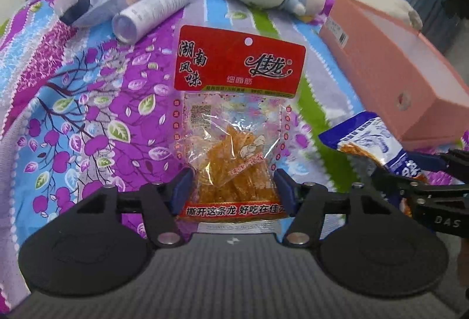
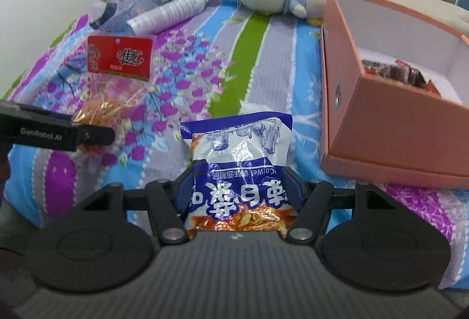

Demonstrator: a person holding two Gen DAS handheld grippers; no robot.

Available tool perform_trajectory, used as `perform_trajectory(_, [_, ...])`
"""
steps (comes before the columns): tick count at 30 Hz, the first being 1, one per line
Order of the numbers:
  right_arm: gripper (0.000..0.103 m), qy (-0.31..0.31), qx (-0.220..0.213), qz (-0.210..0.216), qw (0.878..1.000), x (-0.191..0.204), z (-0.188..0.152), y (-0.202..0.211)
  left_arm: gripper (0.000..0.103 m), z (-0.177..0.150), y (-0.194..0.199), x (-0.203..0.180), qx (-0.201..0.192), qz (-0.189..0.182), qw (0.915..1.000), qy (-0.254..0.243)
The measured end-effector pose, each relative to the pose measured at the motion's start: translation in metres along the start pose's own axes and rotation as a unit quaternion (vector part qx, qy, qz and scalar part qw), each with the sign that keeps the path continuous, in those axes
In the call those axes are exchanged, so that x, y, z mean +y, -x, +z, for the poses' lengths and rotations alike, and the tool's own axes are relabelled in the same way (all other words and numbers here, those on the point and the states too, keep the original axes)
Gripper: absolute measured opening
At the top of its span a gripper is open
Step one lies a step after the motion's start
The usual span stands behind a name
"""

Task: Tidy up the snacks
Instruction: 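Carry orange-strip packet with left tool while right tool carries blue-white bag into box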

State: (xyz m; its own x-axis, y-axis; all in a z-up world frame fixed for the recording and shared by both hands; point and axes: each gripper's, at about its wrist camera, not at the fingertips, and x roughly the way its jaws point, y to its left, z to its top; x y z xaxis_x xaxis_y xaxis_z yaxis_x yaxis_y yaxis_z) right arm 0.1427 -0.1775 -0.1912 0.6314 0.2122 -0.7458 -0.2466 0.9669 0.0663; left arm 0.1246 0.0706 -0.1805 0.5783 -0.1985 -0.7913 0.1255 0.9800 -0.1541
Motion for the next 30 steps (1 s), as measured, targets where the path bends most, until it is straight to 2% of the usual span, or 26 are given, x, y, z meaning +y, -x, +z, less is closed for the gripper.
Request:
perform_trajectory(10, [0.063,-0.018,-0.038,-0.004,0.999,-0.005,0.02,0.041,0.066,0.022,0.053,-0.025,-0.048,-0.024,0.998,0.034])
perform_trajectory(18, [0.063,-0.031,-0.068,-0.021,0.997,-0.018,0.03,0.082,0.066,0.032,0.084,-0.056,-0.067,-0.051,0.9954,0.044])
perform_trajectory(30, [0.062,-0.062,-0.104,-0.073,0.99,-0.051,0.031,0.142,0.066,0.048,0.107,-0.122,-0.09,-0.1,0.9908,0.015])
